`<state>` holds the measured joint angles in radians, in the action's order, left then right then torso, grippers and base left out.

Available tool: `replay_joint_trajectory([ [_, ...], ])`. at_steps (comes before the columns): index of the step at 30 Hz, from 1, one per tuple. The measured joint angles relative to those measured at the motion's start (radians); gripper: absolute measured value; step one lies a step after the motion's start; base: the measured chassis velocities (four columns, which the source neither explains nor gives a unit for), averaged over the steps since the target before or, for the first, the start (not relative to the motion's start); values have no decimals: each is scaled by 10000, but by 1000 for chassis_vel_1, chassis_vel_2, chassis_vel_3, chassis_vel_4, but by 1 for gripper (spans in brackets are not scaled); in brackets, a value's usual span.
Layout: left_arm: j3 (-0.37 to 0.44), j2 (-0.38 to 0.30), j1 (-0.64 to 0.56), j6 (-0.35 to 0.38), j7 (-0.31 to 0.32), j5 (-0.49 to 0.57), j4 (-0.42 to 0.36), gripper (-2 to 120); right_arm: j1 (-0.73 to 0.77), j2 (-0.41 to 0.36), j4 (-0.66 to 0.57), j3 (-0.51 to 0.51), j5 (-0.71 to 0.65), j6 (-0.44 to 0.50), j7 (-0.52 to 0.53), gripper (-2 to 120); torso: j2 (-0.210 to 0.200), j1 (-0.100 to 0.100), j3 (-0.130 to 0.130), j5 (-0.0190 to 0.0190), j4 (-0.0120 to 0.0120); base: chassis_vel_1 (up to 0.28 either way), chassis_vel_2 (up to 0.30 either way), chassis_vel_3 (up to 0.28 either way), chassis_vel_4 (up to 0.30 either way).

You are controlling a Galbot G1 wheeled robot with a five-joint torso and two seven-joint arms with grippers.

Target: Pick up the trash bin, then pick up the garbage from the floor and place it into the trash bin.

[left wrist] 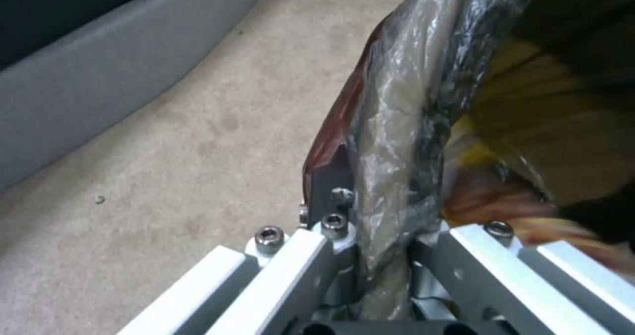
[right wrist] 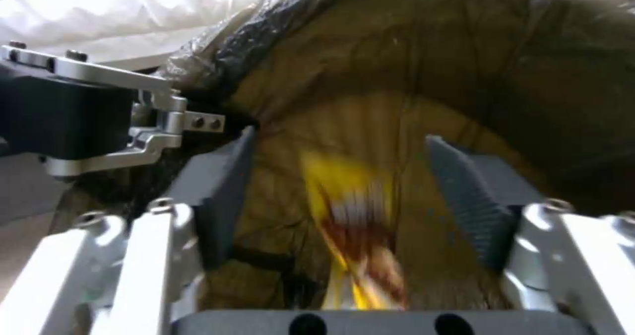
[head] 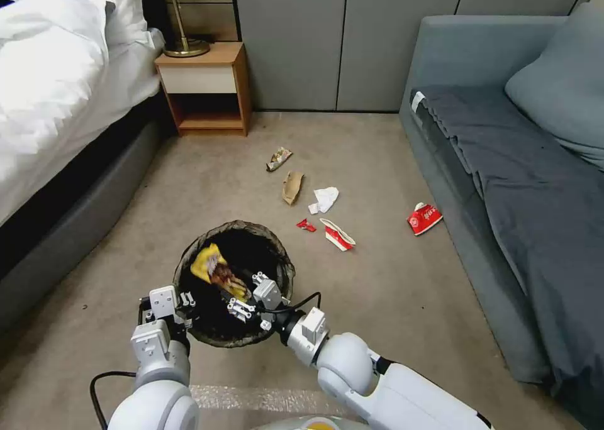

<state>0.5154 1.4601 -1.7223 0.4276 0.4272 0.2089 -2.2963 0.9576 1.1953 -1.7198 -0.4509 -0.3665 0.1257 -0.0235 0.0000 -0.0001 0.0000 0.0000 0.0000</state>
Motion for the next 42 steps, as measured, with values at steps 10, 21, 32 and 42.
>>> replay_joint_trajectory([
  [10,-5,-75,59,33,-4,5,26,0,311,-615,-590,262,80,-129,57,99,0,0,0,1,-1,0,0,0,0],
  [21,82,-190,111,47,-9,28,213,0,738,-1332,-1911,1017,647,-100,318,100,0,0,0,1,0,0,0,0,0],
  [32,234,-359,255,-128,-89,3,851,0,4207,-500,-4660,4718,2429,377,1294,100,0,1,1,1,-4,0,0,0,0],
  [42,251,-481,294,-346,-356,-15,969,0,7448,1249,-4082,6372,3491,2306,1855,100,1,0,0,-1,-2,0,0,0,0],
])
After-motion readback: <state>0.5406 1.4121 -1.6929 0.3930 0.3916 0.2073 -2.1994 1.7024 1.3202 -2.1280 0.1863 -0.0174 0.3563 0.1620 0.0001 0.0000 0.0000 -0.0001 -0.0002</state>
